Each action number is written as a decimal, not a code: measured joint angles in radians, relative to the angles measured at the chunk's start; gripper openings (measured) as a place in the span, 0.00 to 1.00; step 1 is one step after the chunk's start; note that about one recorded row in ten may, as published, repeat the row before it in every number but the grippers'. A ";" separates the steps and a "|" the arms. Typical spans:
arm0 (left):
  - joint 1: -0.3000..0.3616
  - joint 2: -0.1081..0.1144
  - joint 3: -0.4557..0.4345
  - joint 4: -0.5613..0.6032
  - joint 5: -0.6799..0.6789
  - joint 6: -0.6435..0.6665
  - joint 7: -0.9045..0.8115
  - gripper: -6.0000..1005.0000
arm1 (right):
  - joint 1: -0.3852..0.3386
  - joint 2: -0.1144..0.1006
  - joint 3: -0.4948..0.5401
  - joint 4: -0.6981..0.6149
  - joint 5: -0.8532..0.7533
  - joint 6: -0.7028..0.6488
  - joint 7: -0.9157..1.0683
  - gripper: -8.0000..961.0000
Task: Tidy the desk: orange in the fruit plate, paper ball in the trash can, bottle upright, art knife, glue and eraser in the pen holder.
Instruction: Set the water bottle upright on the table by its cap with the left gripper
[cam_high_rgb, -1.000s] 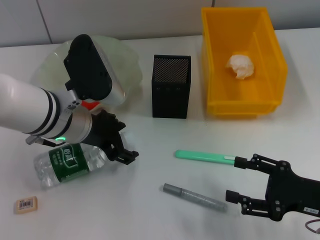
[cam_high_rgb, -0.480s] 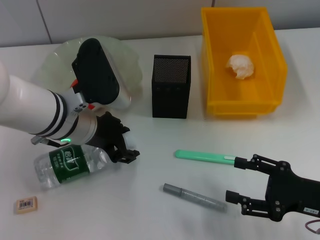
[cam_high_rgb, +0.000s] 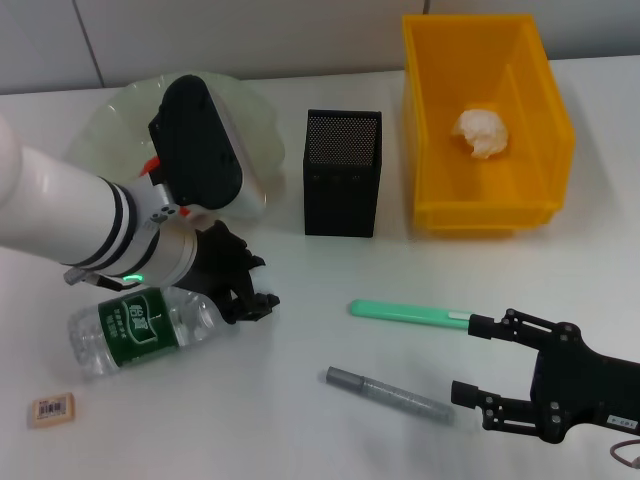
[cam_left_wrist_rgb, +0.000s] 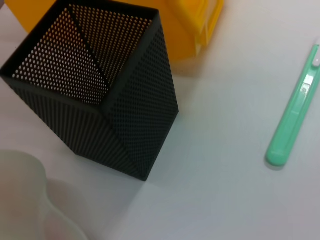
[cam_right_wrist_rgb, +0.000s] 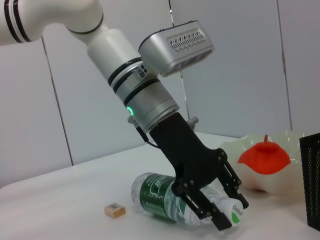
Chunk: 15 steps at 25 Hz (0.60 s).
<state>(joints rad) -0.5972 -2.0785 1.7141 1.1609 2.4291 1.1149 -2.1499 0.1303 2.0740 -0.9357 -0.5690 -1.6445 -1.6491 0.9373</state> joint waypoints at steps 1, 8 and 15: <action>0.000 0.000 0.000 0.000 0.000 0.000 0.000 0.54 | 0.000 0.000 0.000 0.000 0.000 0.000 0.000 0.83; 0.015 0.001 -0.033 0.066 -0.023 0.029 -0.012 0.43 | -0.002 0.000 0.000 0.000 0.000 -0.003 0.000 0.83; 0.075 0.009 -0.178 0.162 -0.081 0.106 0.001 0.43 | -0.003 0.000 0.000 0.000 0.000 -0.009 0.001 0.83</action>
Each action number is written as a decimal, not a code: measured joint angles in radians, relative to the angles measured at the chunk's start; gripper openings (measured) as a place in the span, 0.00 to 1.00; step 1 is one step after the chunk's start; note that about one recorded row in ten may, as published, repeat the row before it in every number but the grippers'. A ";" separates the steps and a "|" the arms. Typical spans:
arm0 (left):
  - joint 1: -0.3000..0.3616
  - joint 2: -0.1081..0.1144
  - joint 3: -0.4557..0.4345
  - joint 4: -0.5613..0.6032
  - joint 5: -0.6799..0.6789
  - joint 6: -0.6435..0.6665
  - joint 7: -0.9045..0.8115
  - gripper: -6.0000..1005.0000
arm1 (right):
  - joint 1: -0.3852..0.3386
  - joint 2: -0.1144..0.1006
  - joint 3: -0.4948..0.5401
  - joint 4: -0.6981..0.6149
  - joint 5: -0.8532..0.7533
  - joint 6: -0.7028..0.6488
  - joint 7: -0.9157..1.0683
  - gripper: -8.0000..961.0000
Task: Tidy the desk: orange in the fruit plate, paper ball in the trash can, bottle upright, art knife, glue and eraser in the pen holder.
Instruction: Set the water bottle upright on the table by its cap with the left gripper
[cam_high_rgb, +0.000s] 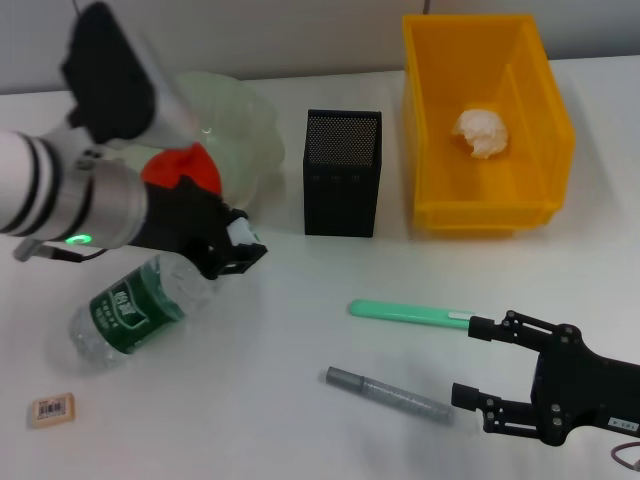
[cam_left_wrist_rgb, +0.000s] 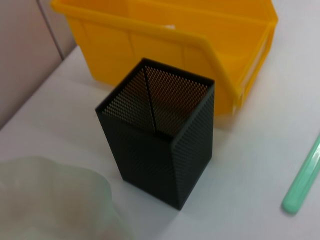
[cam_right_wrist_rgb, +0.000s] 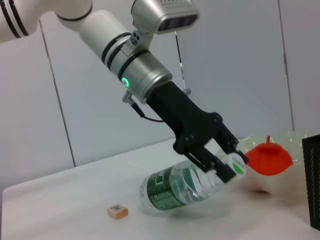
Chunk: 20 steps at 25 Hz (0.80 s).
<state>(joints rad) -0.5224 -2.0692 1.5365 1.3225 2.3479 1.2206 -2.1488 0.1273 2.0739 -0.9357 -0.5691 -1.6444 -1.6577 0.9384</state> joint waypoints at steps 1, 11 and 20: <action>0.020 0.000 -0.019 0.017 -0.019 0.009 0.018 0.43 | 0.000 0.000 0.000 0.000 0.000 0.000 0.000 0.83; 0.135 0.000 -0.151 0.064 -0.214 0.036 0.168 0.43 | 0.021 0.000 -0.007 0.000 0.000 -0.002 0.015 0.82; 0.195 0.001 -0.203 0.065 -0.343 0.034 0.251 0.43 | 0.028 0.000 -0.007 0.000 0.000 -0.002 0.024 0.82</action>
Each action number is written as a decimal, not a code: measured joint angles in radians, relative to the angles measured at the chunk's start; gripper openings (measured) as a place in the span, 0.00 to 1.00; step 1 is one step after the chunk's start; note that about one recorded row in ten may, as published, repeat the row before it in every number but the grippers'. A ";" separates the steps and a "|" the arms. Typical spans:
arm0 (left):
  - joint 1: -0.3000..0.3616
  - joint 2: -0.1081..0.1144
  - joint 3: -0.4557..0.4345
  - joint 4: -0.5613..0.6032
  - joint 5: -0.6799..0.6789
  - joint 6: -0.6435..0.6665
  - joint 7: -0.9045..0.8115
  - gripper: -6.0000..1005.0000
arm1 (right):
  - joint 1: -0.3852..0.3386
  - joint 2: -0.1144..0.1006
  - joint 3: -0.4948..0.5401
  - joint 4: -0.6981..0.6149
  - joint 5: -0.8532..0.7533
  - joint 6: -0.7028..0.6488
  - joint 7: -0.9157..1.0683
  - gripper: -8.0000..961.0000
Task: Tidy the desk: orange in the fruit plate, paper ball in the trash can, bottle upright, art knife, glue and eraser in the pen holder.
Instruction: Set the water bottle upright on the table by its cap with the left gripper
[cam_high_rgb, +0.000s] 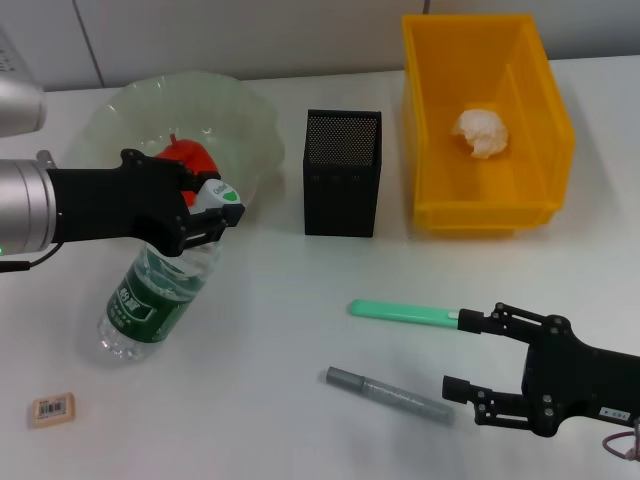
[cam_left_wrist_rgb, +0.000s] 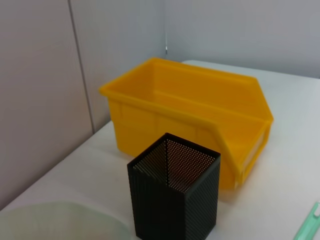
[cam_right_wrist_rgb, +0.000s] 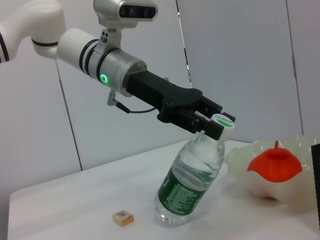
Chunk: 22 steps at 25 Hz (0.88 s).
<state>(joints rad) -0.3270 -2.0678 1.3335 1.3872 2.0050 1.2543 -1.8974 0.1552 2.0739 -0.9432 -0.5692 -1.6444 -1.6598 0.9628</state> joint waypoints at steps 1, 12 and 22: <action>0.003 0.000 -0.002 0.000 -0.004 -0.001 0.003 0.43 | 0.001 0.000 0.001 -0.001 0.000 0.000 0.000 0.82; 0.033 -0.002 -0.025 0.004 -0.070 -0.005 0.038 0.43 | 0.003 0.000 0.002 0.000 0.000 0.000 0.000 0.82; 0.067 -0.001 -0.045 0.007 -0.134 -0.011 0.066 0.43 | -0.001 0.000 0.002 0.000 0.000 0.000 0.000 0.82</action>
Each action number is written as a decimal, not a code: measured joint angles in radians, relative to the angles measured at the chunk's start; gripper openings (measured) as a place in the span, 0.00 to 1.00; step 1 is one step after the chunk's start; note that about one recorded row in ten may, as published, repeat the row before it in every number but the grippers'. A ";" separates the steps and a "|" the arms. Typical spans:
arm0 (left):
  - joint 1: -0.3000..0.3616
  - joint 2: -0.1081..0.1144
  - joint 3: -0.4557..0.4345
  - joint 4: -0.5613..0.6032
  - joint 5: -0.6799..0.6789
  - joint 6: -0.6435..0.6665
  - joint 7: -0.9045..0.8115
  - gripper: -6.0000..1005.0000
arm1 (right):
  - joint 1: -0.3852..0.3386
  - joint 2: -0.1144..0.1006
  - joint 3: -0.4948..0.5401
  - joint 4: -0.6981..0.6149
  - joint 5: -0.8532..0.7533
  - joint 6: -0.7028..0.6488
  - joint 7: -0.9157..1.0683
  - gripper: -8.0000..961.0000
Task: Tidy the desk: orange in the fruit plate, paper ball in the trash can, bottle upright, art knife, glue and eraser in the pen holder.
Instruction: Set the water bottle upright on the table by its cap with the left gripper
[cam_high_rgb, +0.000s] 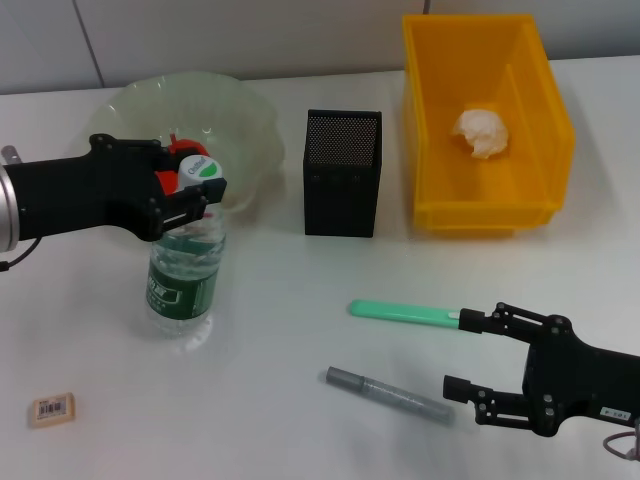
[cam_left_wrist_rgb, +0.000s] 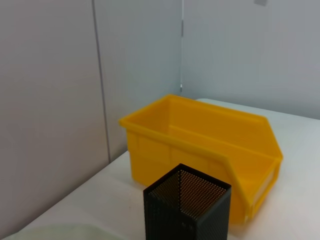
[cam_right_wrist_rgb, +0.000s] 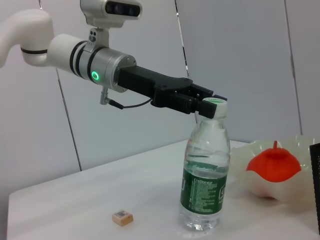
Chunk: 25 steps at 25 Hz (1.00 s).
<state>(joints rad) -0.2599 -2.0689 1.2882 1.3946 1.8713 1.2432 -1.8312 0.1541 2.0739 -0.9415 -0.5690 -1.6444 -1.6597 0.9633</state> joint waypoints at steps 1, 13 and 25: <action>0.000 0.000 0.000 0.000 0.000 0.000 0.000 0.43 | 0.000 0.000 -0.001 0.000 0.000 0.000 0.000 0.82; 0.036 0.000 -0.028 -0.010 -0.048 -0.008 0.037 0.43 | 0.000 0.000 -0.002 0.000 0.000 0.000 0.000 0.83; 0.044 0.000 -0.040 -0.020 -0.059 -0.009 0.053 0.43 | 0.004 0.000 -0.003 0.000 0.000 0.000 0.000 0.82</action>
<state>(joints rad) -0.2158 -2.0693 1.2480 1.3748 1.8123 1.2337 -1.7778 0.1580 2.0739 -0.9450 -0.5691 -1.6444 -1.6597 0.9634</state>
